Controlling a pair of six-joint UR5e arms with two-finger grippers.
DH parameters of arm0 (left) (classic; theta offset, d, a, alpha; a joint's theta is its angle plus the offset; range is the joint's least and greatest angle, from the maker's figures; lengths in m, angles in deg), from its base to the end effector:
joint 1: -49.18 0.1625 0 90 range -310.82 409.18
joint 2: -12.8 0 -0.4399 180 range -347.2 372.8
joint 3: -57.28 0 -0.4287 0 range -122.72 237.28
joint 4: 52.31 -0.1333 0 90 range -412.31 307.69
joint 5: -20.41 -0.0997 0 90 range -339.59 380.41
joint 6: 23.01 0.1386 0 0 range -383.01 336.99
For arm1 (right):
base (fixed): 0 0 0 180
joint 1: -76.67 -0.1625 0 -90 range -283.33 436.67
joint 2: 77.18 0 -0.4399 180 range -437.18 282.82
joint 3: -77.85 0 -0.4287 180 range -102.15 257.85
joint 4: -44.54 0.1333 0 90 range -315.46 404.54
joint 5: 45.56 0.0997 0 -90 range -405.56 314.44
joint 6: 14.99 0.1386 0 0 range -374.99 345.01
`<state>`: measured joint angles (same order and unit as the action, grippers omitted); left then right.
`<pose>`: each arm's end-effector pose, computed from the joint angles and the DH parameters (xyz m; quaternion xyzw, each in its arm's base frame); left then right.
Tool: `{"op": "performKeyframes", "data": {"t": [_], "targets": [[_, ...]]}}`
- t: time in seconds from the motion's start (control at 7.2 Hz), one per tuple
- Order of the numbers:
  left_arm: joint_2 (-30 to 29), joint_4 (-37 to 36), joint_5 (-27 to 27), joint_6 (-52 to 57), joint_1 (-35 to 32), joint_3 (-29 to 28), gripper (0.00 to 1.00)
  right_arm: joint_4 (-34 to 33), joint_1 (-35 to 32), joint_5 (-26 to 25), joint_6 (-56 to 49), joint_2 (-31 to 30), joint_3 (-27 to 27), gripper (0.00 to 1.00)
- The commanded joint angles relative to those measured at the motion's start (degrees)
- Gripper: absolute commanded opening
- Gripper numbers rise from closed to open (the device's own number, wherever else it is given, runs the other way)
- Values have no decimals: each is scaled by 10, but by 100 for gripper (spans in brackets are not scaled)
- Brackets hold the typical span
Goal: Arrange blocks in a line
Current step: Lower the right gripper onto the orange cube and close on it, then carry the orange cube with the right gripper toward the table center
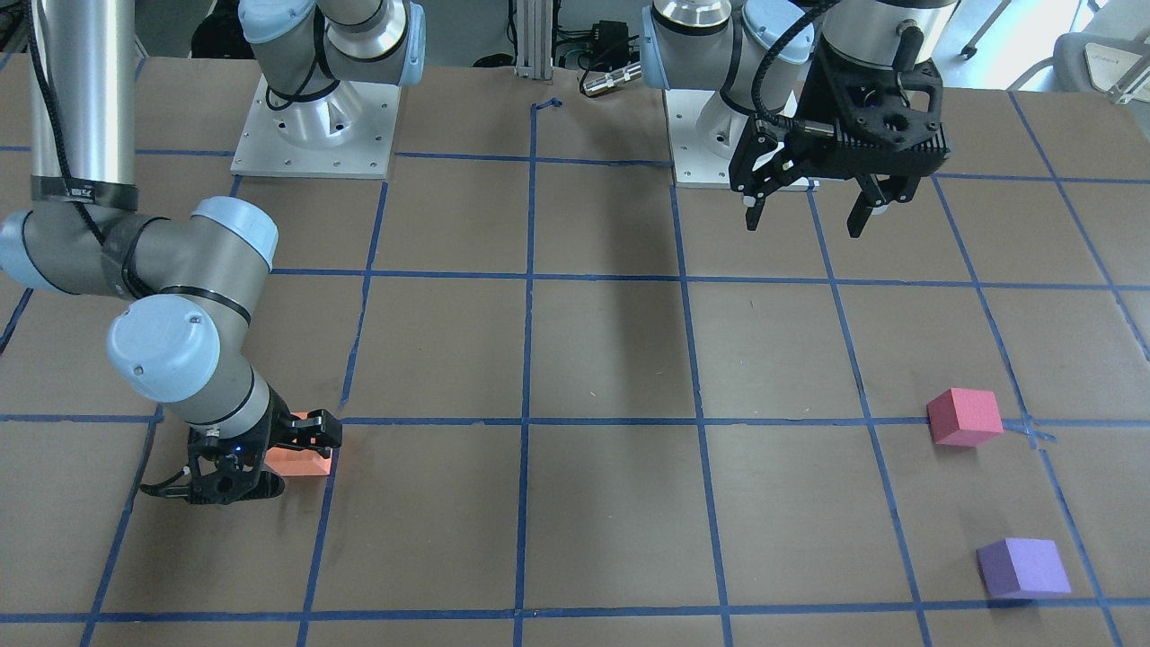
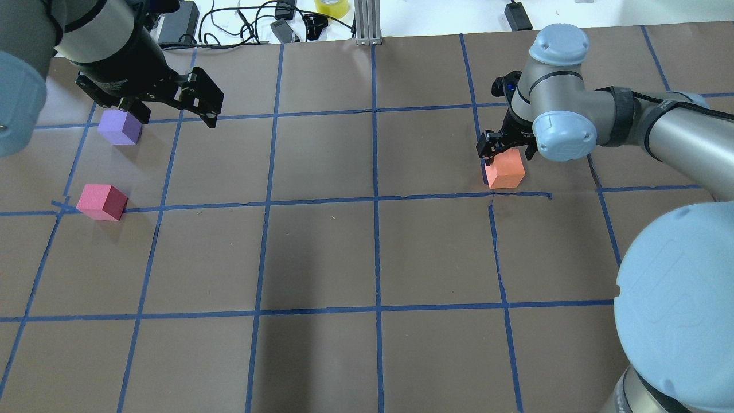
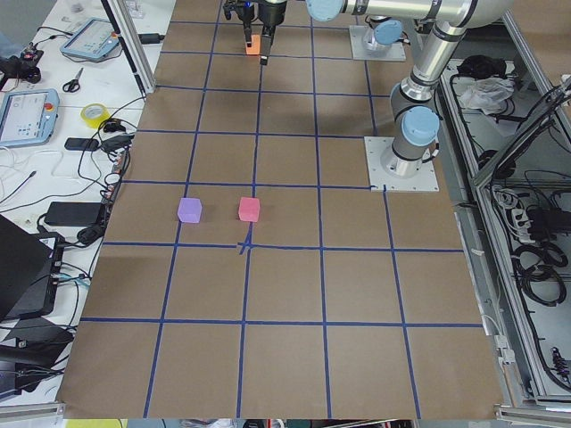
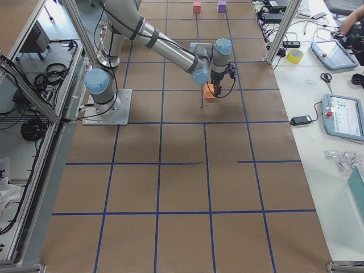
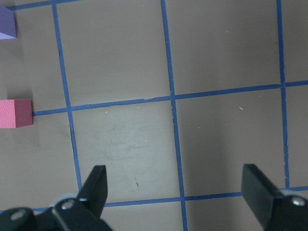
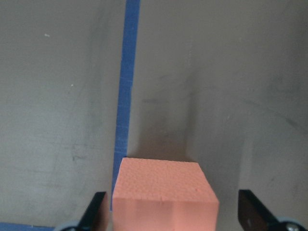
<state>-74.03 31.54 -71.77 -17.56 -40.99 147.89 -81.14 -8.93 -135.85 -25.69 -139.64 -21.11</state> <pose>-0.1296 -0.5231 0.4991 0.0474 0.9958 -0.0750 0.0224 0.0827 -0.6540 0.1575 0.0550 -0.9985 -0.0074 0.0016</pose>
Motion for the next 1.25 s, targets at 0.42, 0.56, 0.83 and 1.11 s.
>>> {"op": "performKeyframes", "data": {"t": [0.42,0.56,0.83,1.11], "targets": [[0,0,0,-1,0,0,100,17,-19,2,74,-8,29,0],[0,0,1,-1,0,0,100,57,-50,1,117,-8,61,0],[0,0,1,0,0,0,100,76,-126,3,203,-1,106,0],[0,0,1,-1,0,0,100,76,-183,3,269,25,142,0]]}}
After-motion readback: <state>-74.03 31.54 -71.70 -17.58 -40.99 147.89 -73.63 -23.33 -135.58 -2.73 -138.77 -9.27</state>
